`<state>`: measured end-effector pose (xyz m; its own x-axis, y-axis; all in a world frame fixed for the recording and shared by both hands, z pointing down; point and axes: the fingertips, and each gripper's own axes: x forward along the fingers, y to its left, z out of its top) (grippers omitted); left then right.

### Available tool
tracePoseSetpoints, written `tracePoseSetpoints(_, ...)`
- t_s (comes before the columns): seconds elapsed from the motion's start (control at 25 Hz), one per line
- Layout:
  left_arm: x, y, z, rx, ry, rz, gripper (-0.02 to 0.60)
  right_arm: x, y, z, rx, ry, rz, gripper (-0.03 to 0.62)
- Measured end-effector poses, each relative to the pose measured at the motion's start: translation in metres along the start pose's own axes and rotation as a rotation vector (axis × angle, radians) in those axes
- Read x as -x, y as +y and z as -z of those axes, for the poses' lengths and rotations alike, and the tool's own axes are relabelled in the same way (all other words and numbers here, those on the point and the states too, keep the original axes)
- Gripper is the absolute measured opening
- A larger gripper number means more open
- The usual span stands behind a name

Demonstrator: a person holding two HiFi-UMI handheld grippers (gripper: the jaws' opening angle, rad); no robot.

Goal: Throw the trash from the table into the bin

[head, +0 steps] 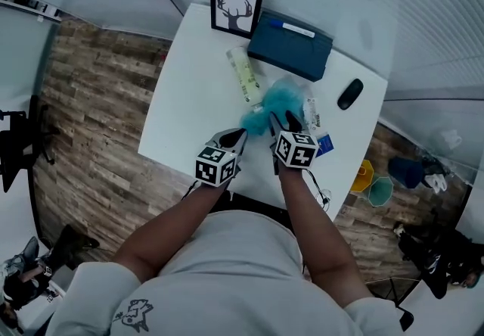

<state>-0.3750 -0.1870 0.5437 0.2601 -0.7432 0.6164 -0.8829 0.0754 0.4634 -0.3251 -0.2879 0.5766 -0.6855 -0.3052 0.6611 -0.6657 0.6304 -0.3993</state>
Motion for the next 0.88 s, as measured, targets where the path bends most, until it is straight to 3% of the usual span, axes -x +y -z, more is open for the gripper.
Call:
tracePoseSetpoints(0.72,0.004,0.013,0.021,0.045,-0.001,-0.046,0.008,-0.016,-0.012,0.029,0.022,0.091,0.016,0.209)
tracePoseSetpoints(0.88,0.007,0.010,0.021,0.041,-0.005,-0.043,0.008,-0.013,-0.015,0.035,0.023,0.115,0.038,0.082)
